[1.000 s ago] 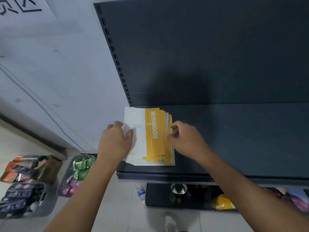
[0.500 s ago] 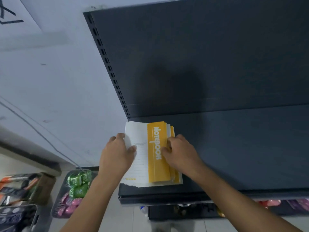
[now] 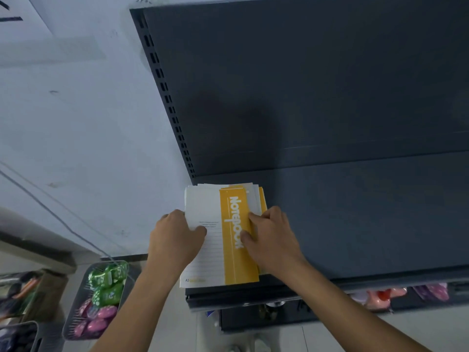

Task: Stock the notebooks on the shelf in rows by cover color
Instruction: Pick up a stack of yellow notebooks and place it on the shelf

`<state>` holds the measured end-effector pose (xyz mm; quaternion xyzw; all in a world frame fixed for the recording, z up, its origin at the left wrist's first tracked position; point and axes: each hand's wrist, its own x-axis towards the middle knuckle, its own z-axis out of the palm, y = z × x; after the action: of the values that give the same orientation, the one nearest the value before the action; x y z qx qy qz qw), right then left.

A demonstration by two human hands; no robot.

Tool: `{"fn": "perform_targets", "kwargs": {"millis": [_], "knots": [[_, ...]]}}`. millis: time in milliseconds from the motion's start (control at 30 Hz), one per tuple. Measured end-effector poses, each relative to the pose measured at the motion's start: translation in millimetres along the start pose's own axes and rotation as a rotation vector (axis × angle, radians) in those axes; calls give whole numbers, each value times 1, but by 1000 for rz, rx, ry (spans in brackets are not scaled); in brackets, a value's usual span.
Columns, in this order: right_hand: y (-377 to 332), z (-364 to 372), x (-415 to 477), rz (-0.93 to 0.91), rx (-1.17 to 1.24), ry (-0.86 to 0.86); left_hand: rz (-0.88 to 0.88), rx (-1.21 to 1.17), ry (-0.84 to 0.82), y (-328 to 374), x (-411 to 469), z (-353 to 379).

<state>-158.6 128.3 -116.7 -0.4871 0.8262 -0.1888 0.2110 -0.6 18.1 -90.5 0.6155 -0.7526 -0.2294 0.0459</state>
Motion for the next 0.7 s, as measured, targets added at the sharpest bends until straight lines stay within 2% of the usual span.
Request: {"fn": "perform_targets", "kwargs": {"millis": [167,433,600,700], "knots": [[-5,1,-4,13,58,-8,10,-63,-23,-7,-2,-6],[-4,0,-1,105,168,-5,53,-303,-59,-7,-6,-15],[-4,1,1,176,407,19,25,-472,-107,-8,-9,-19],[-8,-3,0,212,460,14,110,-434,-105,-5,-11,-14]]}}
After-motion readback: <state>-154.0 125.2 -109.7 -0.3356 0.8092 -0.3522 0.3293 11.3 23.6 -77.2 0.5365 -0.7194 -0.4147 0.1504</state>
